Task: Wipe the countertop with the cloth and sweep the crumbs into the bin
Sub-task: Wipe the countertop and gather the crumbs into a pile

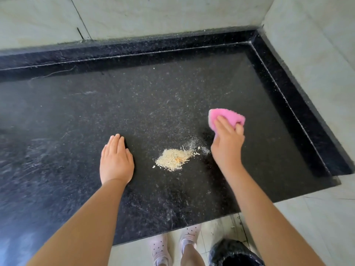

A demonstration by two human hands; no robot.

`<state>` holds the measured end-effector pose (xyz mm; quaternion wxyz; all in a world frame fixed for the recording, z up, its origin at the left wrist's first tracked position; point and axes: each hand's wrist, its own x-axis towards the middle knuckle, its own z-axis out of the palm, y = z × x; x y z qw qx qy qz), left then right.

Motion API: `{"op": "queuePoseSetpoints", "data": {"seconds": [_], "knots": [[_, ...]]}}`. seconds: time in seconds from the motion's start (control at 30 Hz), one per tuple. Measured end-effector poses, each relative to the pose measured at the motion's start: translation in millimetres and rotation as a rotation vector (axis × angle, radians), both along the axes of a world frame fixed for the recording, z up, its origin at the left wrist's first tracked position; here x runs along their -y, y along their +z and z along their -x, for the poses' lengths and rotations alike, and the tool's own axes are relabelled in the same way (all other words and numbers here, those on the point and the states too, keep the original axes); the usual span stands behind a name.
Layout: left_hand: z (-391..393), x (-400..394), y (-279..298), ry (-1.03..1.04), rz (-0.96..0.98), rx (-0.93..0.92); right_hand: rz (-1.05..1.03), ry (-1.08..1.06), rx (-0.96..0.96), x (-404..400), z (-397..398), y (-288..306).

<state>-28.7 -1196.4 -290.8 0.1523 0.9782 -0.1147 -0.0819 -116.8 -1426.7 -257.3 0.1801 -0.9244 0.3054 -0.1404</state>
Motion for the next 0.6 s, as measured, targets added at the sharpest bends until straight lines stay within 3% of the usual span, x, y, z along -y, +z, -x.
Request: {"op": "queuePoseSetpoints", "data": {"seconds": [0.1,0.17,0.43,0.6], "knots": [[2.5,6.2,3.6,-0.008,0.000,0.008,-0.023,-0.077,-0.318,28.0,-9.5,-3.0],[4.8,8.7,4.2,-0.011,-0.003,0.008,-0.044,-0.038,-0.381,19.6,-6.4,-5.9],[9.0,18.0,3.6,-0.019,-0.002,0.010,-0.152,0.218,-0.285,-47.3,14.4,-7.0],[14.4,22.1,9.3,-0.013,0.014,0.003,-0.094,0.092,-0.180,-12.0,-4.3,18.7]]}}
